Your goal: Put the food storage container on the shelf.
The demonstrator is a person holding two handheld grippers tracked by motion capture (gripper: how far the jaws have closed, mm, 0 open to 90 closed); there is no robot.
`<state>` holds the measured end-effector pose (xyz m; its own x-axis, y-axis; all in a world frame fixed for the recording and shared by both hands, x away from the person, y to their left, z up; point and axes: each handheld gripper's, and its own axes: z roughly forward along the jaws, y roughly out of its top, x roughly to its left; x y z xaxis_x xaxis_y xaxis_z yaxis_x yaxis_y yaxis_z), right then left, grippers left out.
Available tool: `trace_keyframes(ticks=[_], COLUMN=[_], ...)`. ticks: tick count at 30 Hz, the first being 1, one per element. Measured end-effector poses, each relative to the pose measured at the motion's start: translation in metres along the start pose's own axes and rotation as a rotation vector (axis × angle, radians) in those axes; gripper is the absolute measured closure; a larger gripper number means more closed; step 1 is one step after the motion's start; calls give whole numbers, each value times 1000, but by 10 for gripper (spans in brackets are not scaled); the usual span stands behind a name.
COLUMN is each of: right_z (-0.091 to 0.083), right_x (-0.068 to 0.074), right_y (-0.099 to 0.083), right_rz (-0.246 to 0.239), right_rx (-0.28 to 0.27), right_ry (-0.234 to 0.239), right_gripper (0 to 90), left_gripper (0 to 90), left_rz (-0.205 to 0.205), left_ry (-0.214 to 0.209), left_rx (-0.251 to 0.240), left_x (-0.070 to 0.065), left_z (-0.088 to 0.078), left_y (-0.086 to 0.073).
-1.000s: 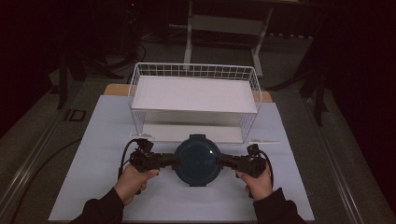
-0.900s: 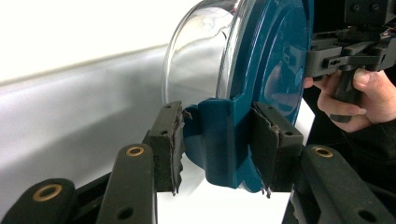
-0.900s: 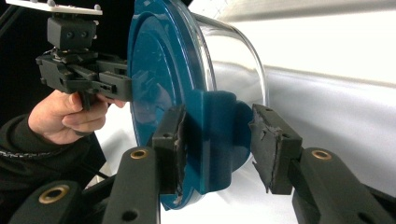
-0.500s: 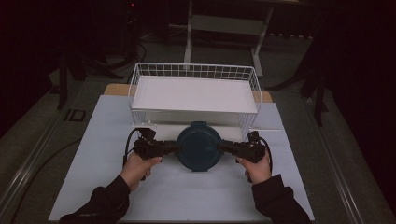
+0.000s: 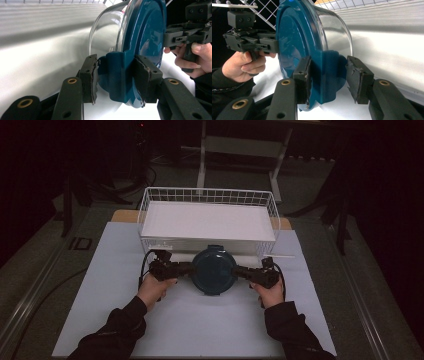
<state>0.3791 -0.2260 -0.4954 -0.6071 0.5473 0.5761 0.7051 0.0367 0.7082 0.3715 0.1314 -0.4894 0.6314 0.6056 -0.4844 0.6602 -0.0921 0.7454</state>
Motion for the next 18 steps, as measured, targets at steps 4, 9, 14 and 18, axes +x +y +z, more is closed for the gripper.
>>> trace_keyframes(ticks=[4,9,14,18], right_z=[5,11,15,15], right_x=[-5,-8,-12,-13], right_y=[3,6,7,7], right_rz=[-3,-14,6,1], right_rx=[-12,-5,-13,-28], right_ry=[-6,-32,-20,-42], right_gripper=[566,565,566,556], left_gripper=[557,555,554,551], left_rz=[-33,-44,-47,-42], left_ry=[5,19,3,5], left_rx=[-6,4,-2,-11], left_x=[5,13,20,19], left_z=[4,9,10,11], left_y=[3,0,0,0])
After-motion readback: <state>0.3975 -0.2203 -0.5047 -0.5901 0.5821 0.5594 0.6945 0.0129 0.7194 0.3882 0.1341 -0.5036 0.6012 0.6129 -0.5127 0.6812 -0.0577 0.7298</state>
